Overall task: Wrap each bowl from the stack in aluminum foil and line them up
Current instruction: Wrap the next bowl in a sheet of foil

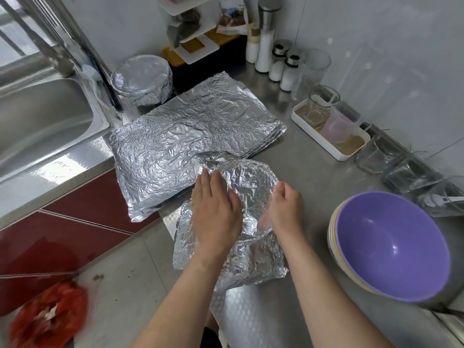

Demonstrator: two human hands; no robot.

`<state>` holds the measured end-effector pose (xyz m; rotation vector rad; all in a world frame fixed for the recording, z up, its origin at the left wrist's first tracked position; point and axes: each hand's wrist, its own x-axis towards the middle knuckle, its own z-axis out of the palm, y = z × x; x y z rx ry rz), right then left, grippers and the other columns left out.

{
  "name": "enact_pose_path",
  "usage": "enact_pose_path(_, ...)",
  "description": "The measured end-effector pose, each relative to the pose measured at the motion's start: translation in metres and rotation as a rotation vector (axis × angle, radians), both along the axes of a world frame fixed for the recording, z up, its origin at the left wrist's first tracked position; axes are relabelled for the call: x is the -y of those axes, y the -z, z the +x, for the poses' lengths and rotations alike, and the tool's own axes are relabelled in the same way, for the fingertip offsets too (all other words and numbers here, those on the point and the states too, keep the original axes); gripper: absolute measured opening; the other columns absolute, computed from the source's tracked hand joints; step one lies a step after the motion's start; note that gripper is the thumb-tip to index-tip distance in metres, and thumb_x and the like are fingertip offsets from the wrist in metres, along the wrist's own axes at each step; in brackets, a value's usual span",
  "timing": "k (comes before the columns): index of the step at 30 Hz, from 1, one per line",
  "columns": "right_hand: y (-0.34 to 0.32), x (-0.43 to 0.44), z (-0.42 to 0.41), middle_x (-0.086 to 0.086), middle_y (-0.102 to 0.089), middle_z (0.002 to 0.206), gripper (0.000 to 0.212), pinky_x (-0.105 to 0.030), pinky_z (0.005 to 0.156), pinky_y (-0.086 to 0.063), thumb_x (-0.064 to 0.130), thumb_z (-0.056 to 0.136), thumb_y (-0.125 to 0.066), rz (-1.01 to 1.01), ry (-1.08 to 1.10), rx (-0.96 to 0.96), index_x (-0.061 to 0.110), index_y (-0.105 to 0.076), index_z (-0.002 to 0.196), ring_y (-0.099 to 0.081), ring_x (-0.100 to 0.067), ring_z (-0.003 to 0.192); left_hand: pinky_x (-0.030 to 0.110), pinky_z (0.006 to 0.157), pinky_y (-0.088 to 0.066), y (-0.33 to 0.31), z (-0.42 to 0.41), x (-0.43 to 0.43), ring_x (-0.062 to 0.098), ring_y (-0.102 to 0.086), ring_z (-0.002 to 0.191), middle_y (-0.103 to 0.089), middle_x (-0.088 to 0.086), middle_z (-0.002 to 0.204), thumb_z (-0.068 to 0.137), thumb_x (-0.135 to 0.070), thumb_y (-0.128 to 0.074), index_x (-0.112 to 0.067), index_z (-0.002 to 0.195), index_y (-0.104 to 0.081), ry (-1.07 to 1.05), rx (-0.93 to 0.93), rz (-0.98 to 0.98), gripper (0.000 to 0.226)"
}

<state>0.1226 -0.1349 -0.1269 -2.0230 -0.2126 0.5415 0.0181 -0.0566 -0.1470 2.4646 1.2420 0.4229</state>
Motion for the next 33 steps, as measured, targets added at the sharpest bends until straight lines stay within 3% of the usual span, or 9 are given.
enact_pose_path(2,-0.01,0.007,0.001,0.002,-0.05,0.06,0.039,-0.033,0.062,-0.032,0.014,0.101,-0.039,-0.001,-0.039,0.017,0.014,-0.046,0.063,-0.046,-0.003,0.054,0.043,0.122,-0.011,0.003,-0.004,-0.004,0.029,-0.015,0.149,-0.029,0.017,0.156,0.101,-0.033,-0.024,-0.003,0.15,-0.028,0.043,-0.045,0.023,0.058)
enact_pose_path(4,-0.016,0.008,0.011,-0.004,-0.068,0.111,0.027,-0.031,0.087,-0.04,0.021,0.102,-0.041,-0.038,-0.128,0.059,0.012,-0.066,0.109,-0.06,0.0,0.099,0.043,0.122,-0.01,0.002,-0.007,-0.008,0.025,-0.011,0.15,-0.023,0.011,0.16,0.101,-0.037,-0.021,-0.012,0.153,-0.025,0.049,-0.068,-0.002,0.058)
enact_pose_path(5,-0.019,0.005,0.018,-0.005,-0.055,0.139,0.037,-0.026,0.1,-0.034,0.024,0.103,-0.04,-0.058,-0.184,0.104,0.013,-0.053,0.135,-0.05,-0.009,0.126,0.043,0.122,-0.01,0.0,-0.007,-0.008,0.024,-0.01,0.15,-0.02,0.008,0.161,0.101,-0.038,-0.021,-0.017,0.154,-0.025,0.044,-0.058,-0.022,0.057)
enact_pose_path(7,-0.02,-0.007,0.032,-0.004,-0.036,0.154,0.045,-0.02,0.11,-0.022,0.025,0.104,-0.037,-0.064,-0.334,0.215,0.013,-0.038,0.148,-0.032,-0.016,0.142,0.045,0.122,-0.011,-0.005,-0.006,-0.006,0.023,-0.008,0.15,-0.017,0.005,0.162,0.1,-0.04,-0.024,-0.024,0.154,-0.025,0.049,-0.041,-0.043,0.056)
enact_pose_path(10,-0.014,-0.024,0.035,-0.005,-0.039,0.152,0.043,-0.02,0.113,-0.022,0.025,0.105,-0.036,-0.112,-0.523,0.321,0.008,-0.044,0.144,-0.034,-0.016,0.141,0.045,0.122,-0.012,-0.006,-0.006,-0.005,0.024,-0.008,0.15,-0.015,0.007,0.163,0.1,-0.041,-0.023,-0.024,0.154,-0.023,0.066,-0.07,-0.042,0.057)
enact_pose_path(15,-0.005,-0.026,0.033,-0.01,-0.064,0.128,0.036,-0.031,0.098,-0.043,0.022,0.103,-0.042,-0.186,-0.477,0.4,0.008,-0.058,0.132,-0.06,-0.028,0.116,0.044,0.122,-0.013,-0.005,-0.005,-0.006,0.027,-0.008,0.15,-0.014,0.01,0.162,0.1,-0.043,-0.023,-0.023,0.155,-0.021,0.088,-0.105,-0.04,0.058)
enact_pose_path(22,-0.006,-0.025,0.029,-0.015,-0.068,0.118,0.036,-0.039,0.092,-0.047,0.007,0.1,-0.043,-0.341,-0.487,0.499,0.009,-0.056,0.134,-0.061,-0.035,0.108,0.046,0.121,-0.015,-0.003,-0.006,-0.007,0.029,-0.009,0.15,-0.015,0.012,0.162,0.102,-0.041,-0.025,-0.021,0.155,-0.023,0.115,-0.128,-0.009,0.057)
enact_pose_path(27,-0.008,-0.025,0.033,-0.011,-0.065,0.125,0.036,-0.042,0.098,-0.046,0.022,0.103,-0.04,-0.264,-0.513,0.419,0.013,-0.057,0.134,-0.059,-0.032,0.114,0.046,0.122,-0.015,-0.006,-0.008,-0.002,0.029,-0.01,0.15,-0.015,0.012,0.162,0.101,-0.04,-0.026,-0.019,0.155,-0.022,0.122,-0.117,-0.031,0.057)
enact_pose_path(33,-0.008,-0.024,0.038,-0.002,-0.071,0.113,0.029,-0.032,0.086,-0.051,0.023,0.1,-0.049,-0.228,-0.634,0.418,0.019,-0.066,0.123,-0.065,-0.022,0.1,0.048,0.103,-0.041,-0.03,-0.011,0.003,0.033,-0.05,0.117,-0.055,0.012,0.13,0.094,-0.031,-0.04,-0.012,0.138,-0.047,0.04,-0.052,-0.019,0.049)
